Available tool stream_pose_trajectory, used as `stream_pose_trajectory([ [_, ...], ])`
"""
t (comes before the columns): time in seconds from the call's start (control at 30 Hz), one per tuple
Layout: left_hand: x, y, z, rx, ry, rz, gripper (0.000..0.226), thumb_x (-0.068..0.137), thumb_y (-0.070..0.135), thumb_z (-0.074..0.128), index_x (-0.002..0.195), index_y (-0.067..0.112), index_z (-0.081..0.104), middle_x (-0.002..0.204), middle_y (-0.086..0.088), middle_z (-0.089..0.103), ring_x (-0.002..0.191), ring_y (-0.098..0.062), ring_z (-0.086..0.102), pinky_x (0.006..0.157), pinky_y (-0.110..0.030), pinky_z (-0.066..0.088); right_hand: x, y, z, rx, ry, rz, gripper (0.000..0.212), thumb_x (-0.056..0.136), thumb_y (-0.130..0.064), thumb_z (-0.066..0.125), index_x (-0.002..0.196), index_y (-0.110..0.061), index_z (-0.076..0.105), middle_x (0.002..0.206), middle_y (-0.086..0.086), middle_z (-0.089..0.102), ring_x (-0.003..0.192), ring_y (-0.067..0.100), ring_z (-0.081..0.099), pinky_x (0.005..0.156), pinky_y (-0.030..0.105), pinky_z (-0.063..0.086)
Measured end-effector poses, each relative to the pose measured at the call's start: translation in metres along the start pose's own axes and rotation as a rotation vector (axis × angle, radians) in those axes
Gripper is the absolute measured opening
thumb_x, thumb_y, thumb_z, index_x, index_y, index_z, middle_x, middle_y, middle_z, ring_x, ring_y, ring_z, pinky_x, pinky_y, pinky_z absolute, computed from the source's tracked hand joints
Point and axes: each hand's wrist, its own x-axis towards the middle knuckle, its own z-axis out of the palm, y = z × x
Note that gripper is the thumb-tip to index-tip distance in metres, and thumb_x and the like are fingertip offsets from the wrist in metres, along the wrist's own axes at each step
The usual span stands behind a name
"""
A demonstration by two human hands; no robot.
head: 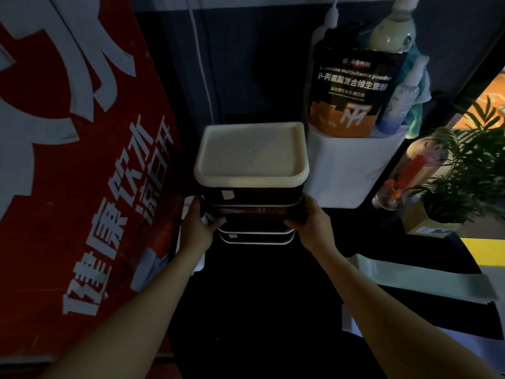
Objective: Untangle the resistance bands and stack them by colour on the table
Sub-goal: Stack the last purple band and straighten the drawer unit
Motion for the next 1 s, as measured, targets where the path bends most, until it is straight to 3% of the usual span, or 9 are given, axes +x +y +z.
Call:
stream_pose_trajectory([
  [0.1, 0.008, -0.004, 0.002, -0.059, -0.021, -0.037, 0.054, 0.074, 0.003, 0.075, 0.122, -0.005, 0.05, 0.108, -0.001, 0.053, 0.102, -0.013, 0.048, 0.077, -0.006, 0.029, 0.004, 0.001, 0.003, 0.027, 0.042, 0.0, 0.059, 0.079, -0.01, 0.071, 0.132, -0.016, 0.047, 0.126, 0.005, 0.06, 0.118, 0.024, 0.054, 0.094, 0.032, 0.043],
  [0.3, 0.022, -0.018, 0.006, -0.103, 0.011, -0.124, 0.052, 0.068, 0.012, 0.082, 0.104, -0.012, 0.054, 0.099, -0.023, 0.064, 0.096, -0.033, 0.061, 0.077, -0.022, 0.04, 0.01, 0.006, 0.008, 0.053, 0.146, 0.02, 0.043, 0.078, -0.01, 0.07, 0.119, -0.015, 0.057, 0.114, 0.005, 0.066, 0.109, 0.024, 0.059, 0.087, 0.035, 0.048],
  [0.47, 0.023, -0.018, 0.01, -0.152, 0.037, -0.119, 0.05, 0.068, 0.011, 0.082, 0.108, 0.0, 0.055, 0.103, -0.009, 0.065, 0.101, -0.029, 0.061, 0.088, -0.04, 0.049, 0.012, 0.009, 0.012, 0.044, 0.178, 0.021, 0.039, 0.078, -0.013, 0.07, 0.115, -0.016, 0.057, 0.11, 0.003, 0.066, 0.106, 0.022, 0.06, 0.083, 0.033, 0.047],
  [0.57, 0.025, -0.02, 0.012, -0.19, 0.055, -0.161, 0.047, 0.069, 0.005, 0.08, 0.107, -0.001, 0.053, 0.106, -0.016, 0.065, 0.102, -0.032, 0.061, 0.089, -0.044, 0.05, 0.011, 0.007, 0.012, 0.057, 0.192, 0.025, 0.037, 0.079, -0.012, 0.07, 0.113, -0.016, 0.057, 0.11, 0.002, 0.067, 0.106, 0.021, 0.06, 0.081, 0.03, 0.045],
  [0.67, 0.022, -0.017, 0.014, -0.212, 0.053, -0.177, 0.046, 0.072, 0.005, 0.078, 0.11, -0.003, 0.052, 0.11, -0.018, 0.063, 0.109, -0.033, 0.058, 0.091, -0.04, 0.047, 0.009, 0.006, 0.012, 0.08, 0.197, 0.032, 0.035, 0.081, -0.011, 0.068, 0.114, -0.014, 0.057, 0.112, 0.004, 0.066, 0.108, 0.022, 0.059, 0.08, 0.027, 0.042],
  [0.83, 0.003, -0.02, 0.019, -0.241, -0.04, -0.191, 0.059, 0.081, 0.002, 0.068, 0.134, 0.003, 0.042, 0.135, -0.012, 0.049, 0.126, -0.022, 0.044, 0.098, -0.028, 0.037, 0.001, 0.021, 0.018, 0.097, 0.085, 0.075, 0.042, 0.083, -0.013, 0.067, 0.123, -0.015, 0.054, 0.12, 0.001, 0.063, 0.113, 0.019, 0.056, 0.082, 0.023, 0.037],
  [1.0, -0.005, -0.035, 0.024, -0.178, -0.126, -0.277, 0.069, 0.087, 0.015, 0.064, 0.145, 0.008, 0.028, 0.149, -0.008, 0.035, 0.136, -0.022, 0.036, 0.105, -0.029, 0.03, -0.002, 0.046, 0.03, 0.107, -0.034, 0.105, 0.04, 0.083, -0.018, 0.068, 0.12, -0.018, 0.054, 0.117, 0.0, 0.064, 0.111, 0.02, 0.059, 0.082, 0.026, 0.04],
])
